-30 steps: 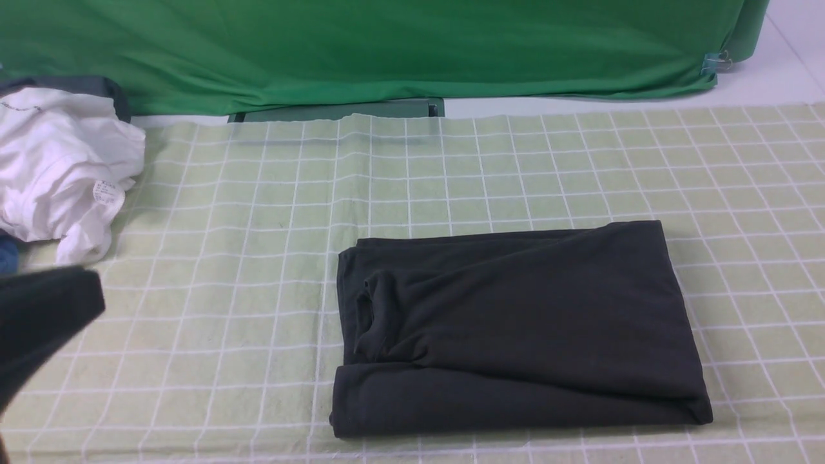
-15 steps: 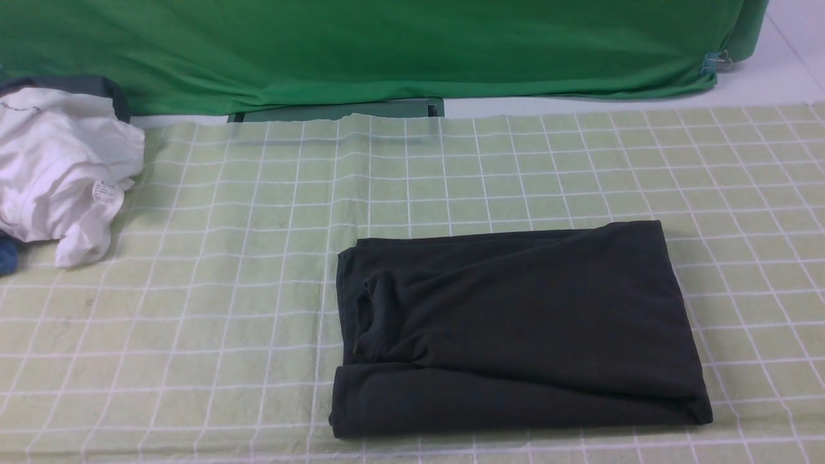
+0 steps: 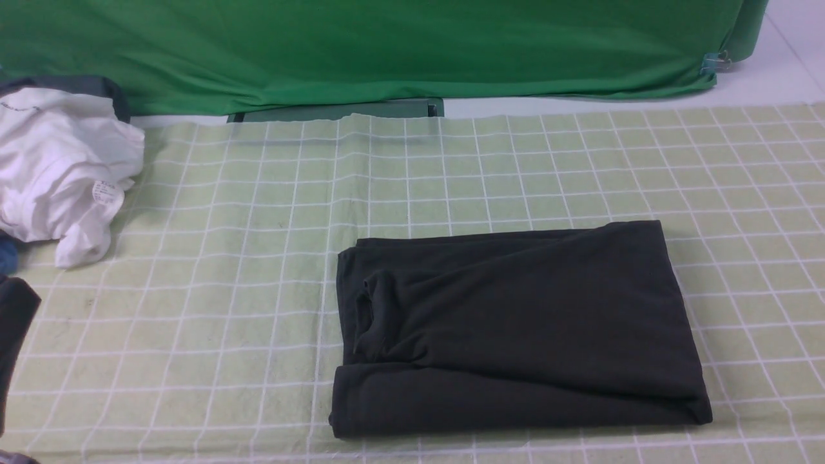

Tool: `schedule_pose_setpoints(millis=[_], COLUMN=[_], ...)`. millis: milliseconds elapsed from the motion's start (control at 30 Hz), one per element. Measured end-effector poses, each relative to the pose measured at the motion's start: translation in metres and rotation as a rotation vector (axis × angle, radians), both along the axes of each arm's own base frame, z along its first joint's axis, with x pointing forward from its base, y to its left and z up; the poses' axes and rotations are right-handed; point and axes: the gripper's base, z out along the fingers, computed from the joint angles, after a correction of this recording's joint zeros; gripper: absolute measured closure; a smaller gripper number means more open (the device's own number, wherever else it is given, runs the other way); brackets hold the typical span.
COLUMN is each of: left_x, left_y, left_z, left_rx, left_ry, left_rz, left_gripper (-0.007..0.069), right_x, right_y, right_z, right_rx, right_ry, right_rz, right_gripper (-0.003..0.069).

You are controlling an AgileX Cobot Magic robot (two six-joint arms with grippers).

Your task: Fold a long-sleeved shirt over a green coffee tablecloth.

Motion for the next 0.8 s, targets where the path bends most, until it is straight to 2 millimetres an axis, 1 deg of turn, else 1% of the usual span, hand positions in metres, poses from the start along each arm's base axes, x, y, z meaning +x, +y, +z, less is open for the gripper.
schedule_pose_setpoints(millis=[33, 100, 167, 267, 400, 800], left_x=[0.003, 0.005, 0.008, 0.006, 0.002, 0.001], left_y=[0.002, 0.005, 0.010, 0.015, 0.015, 0.012], left_z=[-0.013, -0.024, -0.039, -0.057, -0.060, -0.077], left_rx=[-0.006, -0.020, -0.028, -0.023, -0.024, 0.001], left_ry=[0.028, 0.039, 0.050, 0.053, 0.039, 0.221], left_rz=[0.046, 0.105, 0.180, 0.257, 0.273, 0.224], left_gripper=[0.0610, 0.0610, 0.0610, 0.0610, 0.0610, 0.0610], right_x=[0.000, 0.000, 0.000, 0.000, 0.000, 0.000], right_y=[0.000, 0.000, 0.000, 0.000, 0.000, 0.000], right_z=[0.000, 0.000, 0.000, 0.000, 0.000, 0.000], right_rx=[0.000, 0.000, 0.000, 0.000, 0.000, 0.000], right_ry=[0.000, 0.000, 0.000, 0.000, 0.000, 0.000], right_rz=[0.000, 0.000, 0.000, 0.000, 0.000, 0.000], right_gripper=[0.0422, 0.0422, 0.0421, 0.0421, 0.0421, 0.0421])
